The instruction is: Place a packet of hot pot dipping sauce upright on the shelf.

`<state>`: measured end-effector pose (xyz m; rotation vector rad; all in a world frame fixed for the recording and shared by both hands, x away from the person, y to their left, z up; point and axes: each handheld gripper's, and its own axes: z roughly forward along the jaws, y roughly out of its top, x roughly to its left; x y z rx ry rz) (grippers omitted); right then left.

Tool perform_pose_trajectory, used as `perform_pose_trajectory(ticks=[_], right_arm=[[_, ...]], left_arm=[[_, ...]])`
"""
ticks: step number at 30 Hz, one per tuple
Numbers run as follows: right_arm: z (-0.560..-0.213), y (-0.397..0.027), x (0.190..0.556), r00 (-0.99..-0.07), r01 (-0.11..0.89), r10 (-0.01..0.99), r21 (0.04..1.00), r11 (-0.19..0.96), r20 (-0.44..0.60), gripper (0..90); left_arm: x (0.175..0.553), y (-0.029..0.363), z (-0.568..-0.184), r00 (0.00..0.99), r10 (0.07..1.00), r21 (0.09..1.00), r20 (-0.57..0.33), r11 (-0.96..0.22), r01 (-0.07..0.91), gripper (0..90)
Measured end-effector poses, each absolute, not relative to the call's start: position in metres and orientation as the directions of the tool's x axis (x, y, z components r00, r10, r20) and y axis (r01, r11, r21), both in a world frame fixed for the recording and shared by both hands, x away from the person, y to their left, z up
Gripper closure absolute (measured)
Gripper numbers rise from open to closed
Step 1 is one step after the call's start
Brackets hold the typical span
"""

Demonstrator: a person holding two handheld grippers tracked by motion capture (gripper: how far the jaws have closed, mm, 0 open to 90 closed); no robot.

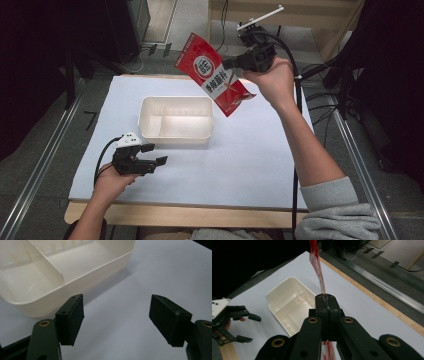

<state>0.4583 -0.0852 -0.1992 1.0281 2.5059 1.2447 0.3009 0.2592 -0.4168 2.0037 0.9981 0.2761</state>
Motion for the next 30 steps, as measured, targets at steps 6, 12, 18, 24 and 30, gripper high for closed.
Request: perform_pose_trajectory(ticks=[6, 12, 18, 24, 30], right_arm=[[-0.199, -0.061, 0.462, -0.77, 0.498, 0.619, 0.754, 0.428, 0.157, 90.0], [-0.199, -0.036, 0.466, -0.786, 0.488, 0.599, 0.752, 0.444, 0.156, 90.0], [-0.205, -0.009, 0.471, -0.796, 0.488, 0.58, 0.751, 0.444, 0.174, 90.0], [-0.223, 0.018, 0.478, -0.8, 0.483, 0.574, 0.753, 0.446, 0.173, 90.0], [-0.245, 0.036, 0.484, -0.798, 0.498, 0.57, 0.747, 0.44, 0.196, 90.0]], left_arm=[[0.301, 0.259, -0.417, 0.654, 0.737, 0.775, -0.17, -0.31, 0.551, 29.1], [0.3, 0.259, -0.417, 0.652, 0.739, 0.778, -0.17, -0.305, 0.549, 29.1], [0.3, 0.26, -0.416, 0.658, 0.733, 0.783, -0.17, -0.305, 0.542, 29.1], [0.3, 0.261, -0.416, 0.66, 0.732, 0.783, -0.169, -0.307, 0.541, 29.2], [0.3, 0.26, -0.416, 0.659, 0.732, 0.785, -0.172, -0.302, 0.541, 29.2]])
